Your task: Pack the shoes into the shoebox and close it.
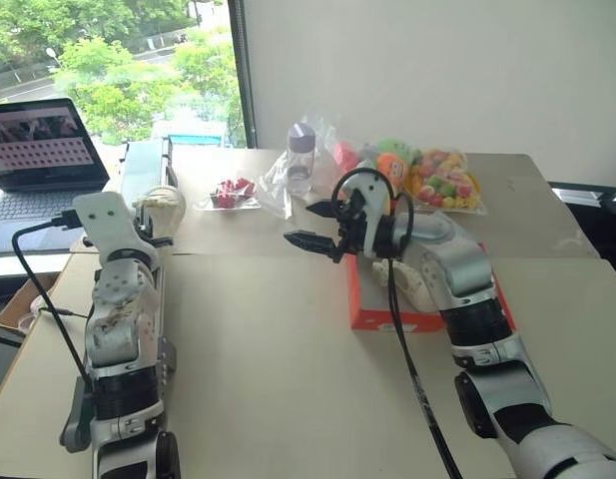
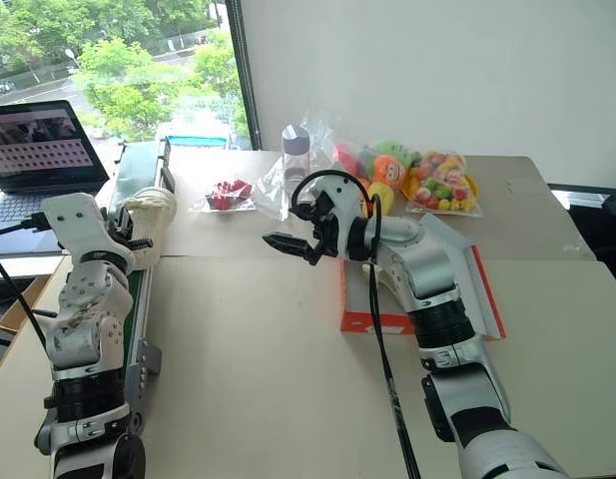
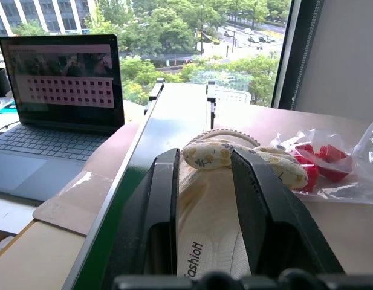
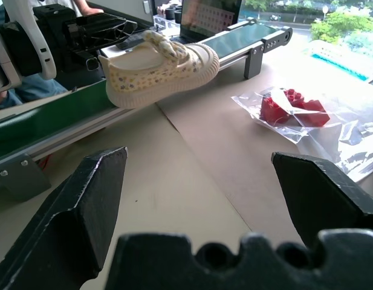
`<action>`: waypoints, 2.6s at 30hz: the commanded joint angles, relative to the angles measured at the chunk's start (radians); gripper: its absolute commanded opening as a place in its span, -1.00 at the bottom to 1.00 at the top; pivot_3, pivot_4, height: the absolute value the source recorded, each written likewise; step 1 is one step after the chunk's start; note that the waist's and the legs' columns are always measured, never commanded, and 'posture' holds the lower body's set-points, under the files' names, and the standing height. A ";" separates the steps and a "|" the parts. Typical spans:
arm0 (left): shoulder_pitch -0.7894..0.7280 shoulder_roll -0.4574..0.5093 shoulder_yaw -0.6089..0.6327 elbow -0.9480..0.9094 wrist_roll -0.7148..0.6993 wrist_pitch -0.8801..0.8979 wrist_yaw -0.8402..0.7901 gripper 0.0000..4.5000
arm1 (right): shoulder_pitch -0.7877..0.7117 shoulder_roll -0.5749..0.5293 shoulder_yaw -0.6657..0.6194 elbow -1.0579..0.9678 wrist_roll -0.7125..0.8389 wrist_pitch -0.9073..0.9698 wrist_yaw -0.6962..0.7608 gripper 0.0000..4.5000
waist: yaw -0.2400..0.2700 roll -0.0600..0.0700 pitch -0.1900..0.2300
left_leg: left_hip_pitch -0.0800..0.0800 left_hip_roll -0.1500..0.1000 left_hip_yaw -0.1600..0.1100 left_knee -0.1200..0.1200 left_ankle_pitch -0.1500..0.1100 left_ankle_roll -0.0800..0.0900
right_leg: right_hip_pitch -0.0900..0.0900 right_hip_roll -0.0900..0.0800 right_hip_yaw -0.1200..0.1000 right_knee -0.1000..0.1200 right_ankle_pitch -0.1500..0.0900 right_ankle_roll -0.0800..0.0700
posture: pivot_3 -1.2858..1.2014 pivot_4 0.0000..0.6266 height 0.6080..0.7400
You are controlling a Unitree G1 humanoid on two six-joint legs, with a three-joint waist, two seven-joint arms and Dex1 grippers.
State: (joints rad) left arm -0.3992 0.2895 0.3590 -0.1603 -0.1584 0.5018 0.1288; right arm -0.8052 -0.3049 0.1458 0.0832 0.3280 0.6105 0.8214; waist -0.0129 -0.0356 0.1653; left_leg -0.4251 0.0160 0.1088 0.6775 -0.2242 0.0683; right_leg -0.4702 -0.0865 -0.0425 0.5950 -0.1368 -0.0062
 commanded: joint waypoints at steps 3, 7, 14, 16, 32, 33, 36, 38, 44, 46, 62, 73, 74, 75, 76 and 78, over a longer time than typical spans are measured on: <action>0.002 0.012 0.024 -0.028 0.019 0.012 0.027 -0.36 | -0.019 -0.006 -0.009 -0.025 -0.001 -0.018 0.000 1.00 | 0.001 0.000 0.000 | 0.000 0.000 0.000 0.000 0.000 0.000 | 0.000 0.000 0.000 0.000 0.000 0.000 | 0.03 -0.52 1.00; 0.014 0.012 0.031 -0.023 0.023 0.039 0.036 -0.36 | -0.019 -0.008 -0.011 -0.027 -0.001 -0.017 -0.001 1.00 | 0.001 0.000 0.000 | 0.000 0.000 0.000 0.000 0.000 0.000 | 0.000 -0.001 0.000 0.000 0.000 0.000 | 0.03 -0.52 1.00; 0.018 0.008 0.007 -0.027 0.007 0.088 -0.002 -0.15 | -0.021 -0.009 -0.012 -0.027 -0.002 -0.015 -0.003 1.00 | 0.001 0.000 0.000 | 0.000 0.000 0.000 0.000 -0.001 -0.002 | 0.000 -0.001 0.000 0.000 0.000 0.000 | 0.03 -0.52 1.00; 0.004 0.000 0.006 -0.037 -0.019 0.089 -0.027 0.08 | -0.021 -0.009 -0.012 -0.027 -0.002 -0.014 -0.004 1.00 | 0.001 0.000 0.000 | 0.000 0.000 0.000 0.000 -0.005 -0.008 | 0.000 -0.001 0.000 0.000 0.000 0.000 | 0.03 -0.52 1.00; -0.068 -0.113 -0.033 -0.074 -0.071 0.387 0.039 0.98 | -0.002 -0.016 -0.013 -0.046 -0.004 -0.007 -0.020 1.00 | 0.000 0.000 0.000 | 0.001 0.000 0.000 0.000 0.000 0.000 | 0.000 0.001 0.001 0.001 0.000 0.000 | 0.03 -0.52 1.00; -0.074 -0.131 -0.029 -0.071 -0.075 0.396 0.050 0.98 | 0.000 -0.017 -0.014 -0.048 -0.003 -0.006 -0.021 1.00 | 0.000 0.000 0.000 | 0.001 0.000 0.000 0.000 0.000 0.000 | 0.001 0.001 0.001 0.001 0.000 0.000 | 0.03 -0.52 1.00; -0.087 -0.164 -0.020 -0.069 -0.067 0.415 0.088 0.98 | 0.003 -0.021 -0.016 -0.053 -0.002 -0.003 -0.024 1.00 | 0.001 0.000 0.000 | 0.001 0.000 0.000 0.001 0.000 0.001 | 0.001 0.001 0.001 0.000 0.000 0.001 | 0.03 -0.52 1.00; -0.089 -0.186 -0.006 -0.060 -0.067 0.428 0.111 0.98 | 0.005 -0.024 -0.018 -0.056 -0.002 -0.002 -0.026 1.00 | 0.001 0.000 0.000 | 0.001 0.000 0.000 0.001 0.000 0.001 | 0.001 0.001 0.001 0.000 0.000 0.001 | 0.03 -0.52 1.00; -0.093 -0.244 0.054 0.006 -0.095 0.453 0.150 0.98 | 0.004 -0.028 -0.018 -0.059 0.001 0.001 -0.032 1.00 | 0.001 0.000 0.000 | 0.001 0.000 0.000 0.001 0.001 0.001 | 0.001 0.001 0.001 0.000 0.000 0.001 | 0.03 -0.52 1.00; -0.097 -0.261 0.078 0.038 -0.106 0.457 0.156 0.98 | 0.002 -0.028 -0.019 -0.058 0.001 0.000 -0.034 1.00 | 0.001 0.000 0.000 | 0.001 0.000 0.000 0.001 0.000 0.001 | 0.001 0.001 0.001 0.000 0.000 0.001 | 0.03 -0.52 1.00; -0.097 -0.281 0.084 0.103 -0.154 0.411 0.110 -0.53 | 0.011 -0.038 -0.021 -0.083 0.004 0.011 -0.046 1.00 | 0.006 0.000 0.000 | 0.001 0.000 0.000 0.001 0.001 0.001 | 0.001 0.001 0.001 0.001 0.001 0.001 | 0.03 -0.52 1.00; -0.192 -0.291 0.079 -0.100 -0.354 0.465 0.007 -0.61 | -0.024 0.016 -0.139 -0.074 0.117 0.082 -0.103 1.00 | 0.009 -0.001 0.001 | -0.001 -0.001 -0.001 0.002 0.000 0.001 | 0.001 0.000 0.001 0.000 0.001 0.001 | 0.03 -0.52 1.00; -0.196 -0.282 0.080 -0.128 -0.367 0.491 0.013 -0.61 | -0.029 0.022 -0.154 -0.071 0.131 0.090 -0.112 1.00 | 0.008 -0.001 0.001 | -0.001 -0.001 -0.001 0.002 0.000 0.001 | 0.001 0.000 0.001 0.000 0.001 0.001 | 0.03 -0.52 1.00; -0.199 -0.274 0.081 -0.151 -0.379 0.513 0.018 -0.61 | -0.033 0.027 -0.166 -0.069 0.143 0.098 -0.120 1.00 | 0.008 -0.001 0.001 | -0.001 -0.001 -0.001 0.002 0.000 0.001 | 0.001 0.000 0.001 0.000 0.001 0.001 | 0.03 -0.52 1.00; -0.205 -0.263 0.085 -0.178 -0.394 0.539 0.022 -0.61 | -0.040 0.035 -0.184 -0.065 0.160 0.106 -0.130 1.00 | 0.006 -0.001 0.001 | -0.001 -0.001 -0.001 0.002 0.000 0.001 | 0.001 0.000 0.001 0.000 0.001 0.001 | 0.03 -0.52 1.00; -0.230 -0.258 0.115 -0.221 -0.453 0.588 0.034 -0.61 | -0.061 0.057 -0.240 -0.051 0.212 0.128 -0.160 1.00 | 0.001 -0.001 0.001 | 0.000 -0.001 0.000 0.001 0.000 0.002 | 0.002 0.001 0.001 0.000 0.001 0.001 | 0.03 -0.52 1.00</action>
State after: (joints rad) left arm -0.5951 0.0257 0.4488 -0.3108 -0.5480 1.0528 0.1574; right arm -0.8266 -0.2623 -0.0285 0.0483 0.4754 0.7229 0.6872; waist -0.0122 -0.0370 0.1660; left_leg -0.4247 0.0157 0.1083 0.6791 -0.2239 0.0699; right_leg -0.4685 -0.0853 -0.0409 0.5951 -0.1360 -0.0052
